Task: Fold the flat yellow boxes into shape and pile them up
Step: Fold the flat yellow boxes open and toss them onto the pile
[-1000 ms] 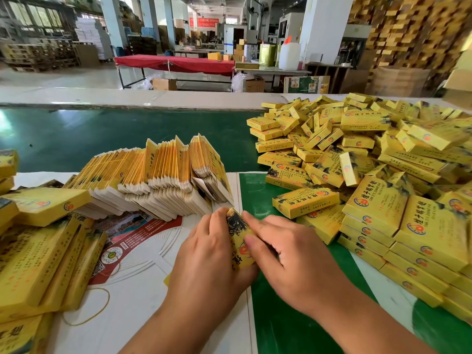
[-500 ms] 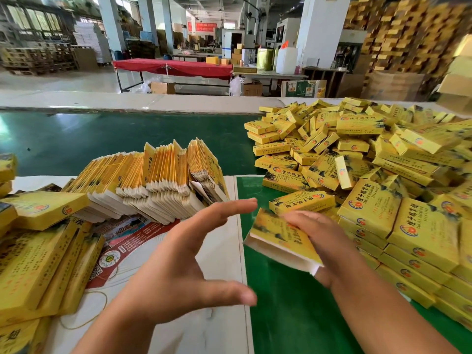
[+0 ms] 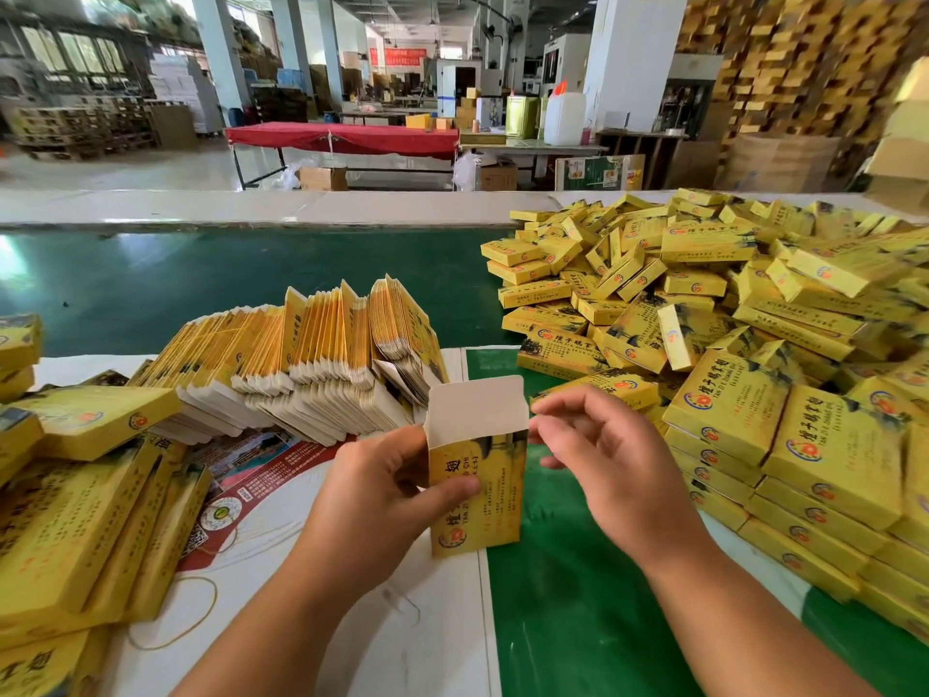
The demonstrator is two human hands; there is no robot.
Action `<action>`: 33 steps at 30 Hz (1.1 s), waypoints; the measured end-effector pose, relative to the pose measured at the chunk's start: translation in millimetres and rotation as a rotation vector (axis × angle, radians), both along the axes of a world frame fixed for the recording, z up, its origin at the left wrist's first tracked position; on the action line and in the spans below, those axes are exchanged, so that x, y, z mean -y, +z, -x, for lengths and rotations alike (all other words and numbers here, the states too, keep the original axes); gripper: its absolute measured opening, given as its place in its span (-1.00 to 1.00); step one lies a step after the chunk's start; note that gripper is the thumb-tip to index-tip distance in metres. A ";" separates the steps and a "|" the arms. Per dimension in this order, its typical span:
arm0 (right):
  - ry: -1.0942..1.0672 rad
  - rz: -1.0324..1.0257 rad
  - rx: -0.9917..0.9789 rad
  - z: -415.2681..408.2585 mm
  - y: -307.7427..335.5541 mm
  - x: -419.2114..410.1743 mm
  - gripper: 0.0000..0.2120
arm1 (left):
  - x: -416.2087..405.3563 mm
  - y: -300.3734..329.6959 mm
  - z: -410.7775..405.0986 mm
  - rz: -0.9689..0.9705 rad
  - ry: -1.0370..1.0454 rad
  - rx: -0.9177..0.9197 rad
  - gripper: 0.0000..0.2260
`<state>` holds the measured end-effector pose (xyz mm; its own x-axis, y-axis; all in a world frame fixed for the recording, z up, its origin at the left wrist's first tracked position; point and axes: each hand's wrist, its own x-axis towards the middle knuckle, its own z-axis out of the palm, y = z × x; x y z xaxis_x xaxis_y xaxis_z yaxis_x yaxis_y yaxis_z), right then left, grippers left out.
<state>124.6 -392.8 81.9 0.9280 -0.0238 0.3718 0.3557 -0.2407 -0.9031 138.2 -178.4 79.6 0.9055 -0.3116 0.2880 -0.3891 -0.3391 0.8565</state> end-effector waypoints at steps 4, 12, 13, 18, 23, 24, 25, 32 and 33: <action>0.049 0.059 0.116 5.0 0.7 -3.0 -0.80 | 1.7 -2.1 -0.6 -0.021 0.035 0.016 -0.71; 0.054 0.147 0.228 6.5 1.4 -8.1 -0.73 | 4.0 -2.2 4.5 0.182 0.159 0.212 -0.55; 0.059 0.150 0.234 6.8 1.3 -8.6 -0.71 | 3.2 -2.3 4.3 0.205 0.151 0.234 -0.58; 0.045 0.169 0.248 6.7 1.4 -8.7 -0.67 | 0.9 -3.8 2.8 0.235 0.105 0.234 -0.69; 0.065 0.193 0.250 6.3 1.7 -5.5 -0.65 | -0.1 -2.9 1.6 0.108 0.072 0.266 -0.80; 0.079 0.208 0.250 6.2 1.2 -5.7 -0.67 | 0.8 -2.6 2.1 0.098 0.065 0.256 -0.80; 0.097 0.234 0.247 6.0 0.4 -6.4 -0.69 | 1.5 -2.1 2.6 0.097 0.061 0.248 -0.78; 0.120 0.384 0.304 -0.2 -0.6 -10.6 -0.85 | 2.5 2.1 2.5 0.064 0.055 0.310 -0.78; 0.121 0.384 0.315 -0.4 -0.4 -10.7 -0.84 | 2.4 2.6 2.5 0.056 0.055 0.315 -0.76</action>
